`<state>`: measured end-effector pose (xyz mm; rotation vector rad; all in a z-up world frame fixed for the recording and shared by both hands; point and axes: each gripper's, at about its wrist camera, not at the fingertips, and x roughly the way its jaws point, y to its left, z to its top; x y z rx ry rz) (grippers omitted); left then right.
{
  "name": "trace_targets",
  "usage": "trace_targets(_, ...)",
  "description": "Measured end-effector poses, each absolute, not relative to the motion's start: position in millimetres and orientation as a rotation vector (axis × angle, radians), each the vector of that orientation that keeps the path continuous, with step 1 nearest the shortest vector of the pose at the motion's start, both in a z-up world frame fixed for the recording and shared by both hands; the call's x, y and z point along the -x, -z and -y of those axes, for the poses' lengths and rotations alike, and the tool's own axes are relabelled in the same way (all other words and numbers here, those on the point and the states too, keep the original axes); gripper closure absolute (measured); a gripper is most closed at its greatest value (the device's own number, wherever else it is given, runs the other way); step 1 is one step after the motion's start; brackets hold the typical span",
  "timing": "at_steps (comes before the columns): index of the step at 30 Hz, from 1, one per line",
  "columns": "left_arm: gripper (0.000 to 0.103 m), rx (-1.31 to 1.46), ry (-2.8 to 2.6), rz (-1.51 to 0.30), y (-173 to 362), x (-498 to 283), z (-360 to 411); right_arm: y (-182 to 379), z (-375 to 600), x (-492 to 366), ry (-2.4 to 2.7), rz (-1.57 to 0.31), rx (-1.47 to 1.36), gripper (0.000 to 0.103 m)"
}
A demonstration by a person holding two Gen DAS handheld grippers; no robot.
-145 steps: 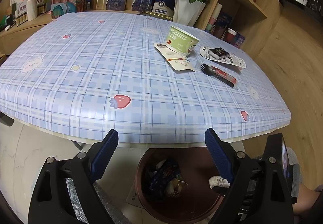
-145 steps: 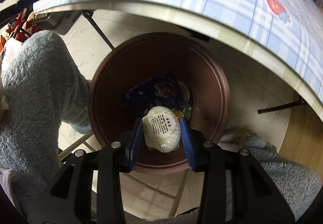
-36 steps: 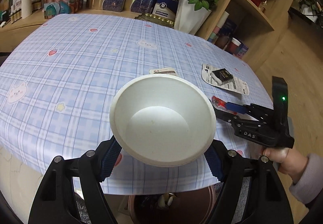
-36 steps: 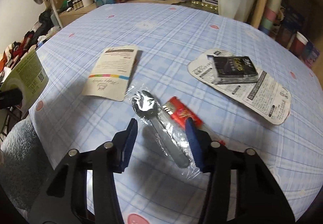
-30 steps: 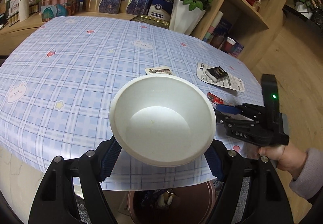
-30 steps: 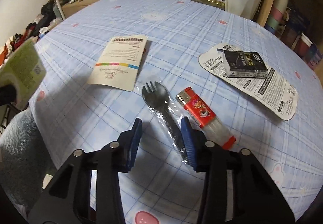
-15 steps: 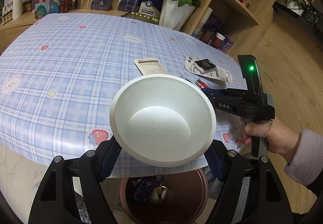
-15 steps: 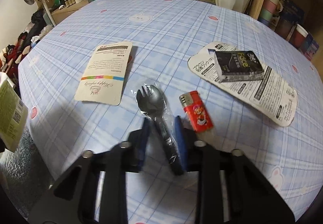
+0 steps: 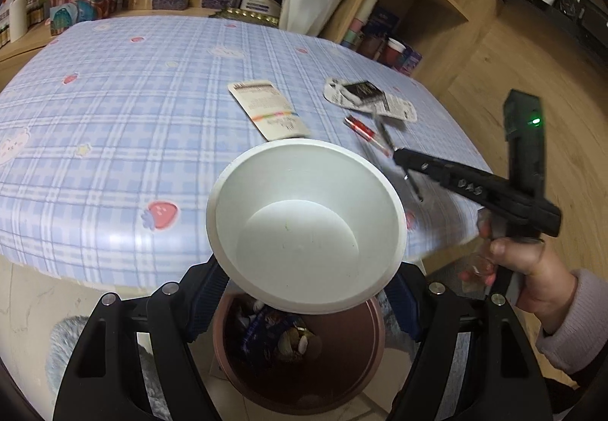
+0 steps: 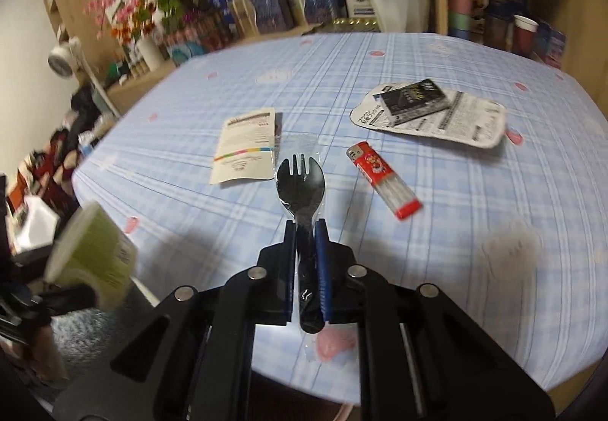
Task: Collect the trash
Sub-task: 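Grasp the wrapped black spork with the right gripper, then carry the yogurt cup to the brown bin and open the left gripper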
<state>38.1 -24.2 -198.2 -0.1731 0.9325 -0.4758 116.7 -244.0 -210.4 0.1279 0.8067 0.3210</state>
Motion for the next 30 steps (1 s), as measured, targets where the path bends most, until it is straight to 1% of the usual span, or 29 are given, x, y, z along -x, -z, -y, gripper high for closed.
trace_targets(5, 0.030, 0.153, 0.535, -0.986, 210.2, -24.1, 38.2, 203.7, 249.7, -82.5, -0.316, -0.772, -0.172, 0.089)
trace_targets(12, 0.030, 0.114, 0.627, -1.134, 244.2, -11.5, 63.9, 209.7, 257.1, -39.2, -0.311, -0.758, -0.204, 0.089)
trace_targets(17, 0.029, 0.075, 0.647, -1.216, 261.6, -10.7, 79.8, 223.0, 264.8, -21.1, -0.302, -0.775, -0.246, 0.089)
trace_targets(22, 0.029, 0.030, 0.679, -1.358, 289.6, -12.2, 94.8, 234.4, 273.7, -11.7, -0.300, -0.798, -0.277, 0.089)
trace_targets(25, 0.029, 0.006, 0.693, -1.406, 300.1, -13.4, 102.4, 236.2, 275.0, -10.0, -0.301, -0.799, -0.295, 0.089)
trace_targets(26, 0.029, 0.001, 0.694, -1.413, 302.1, -12.9, 103.5, 236.5, 274.2, -10.2, -0.301, -0.800, -0.295, 0.089)
trace_targets(27, 0.026, -0.008, 0.694, -1.420, 303.4, -12.4, 104.2, 237.1, 272.6, -10.6, -0.303, -0.802, -0.293, 0.089)
trace_targets(28, 0.020, -0.009, 0.696, -1.422, 304.0, -11.9, 104.2, 237.6, 273.5, -10.5, -0.305, -0.802, -0.291, 0.089)
trace_targets(30, 0.015, 0.006, 0.704, -1.406, 300.8, -11.1, 101.8, 239.3, 270.8, -11.2, -0.307, -0.809, -0.280, 0.089)
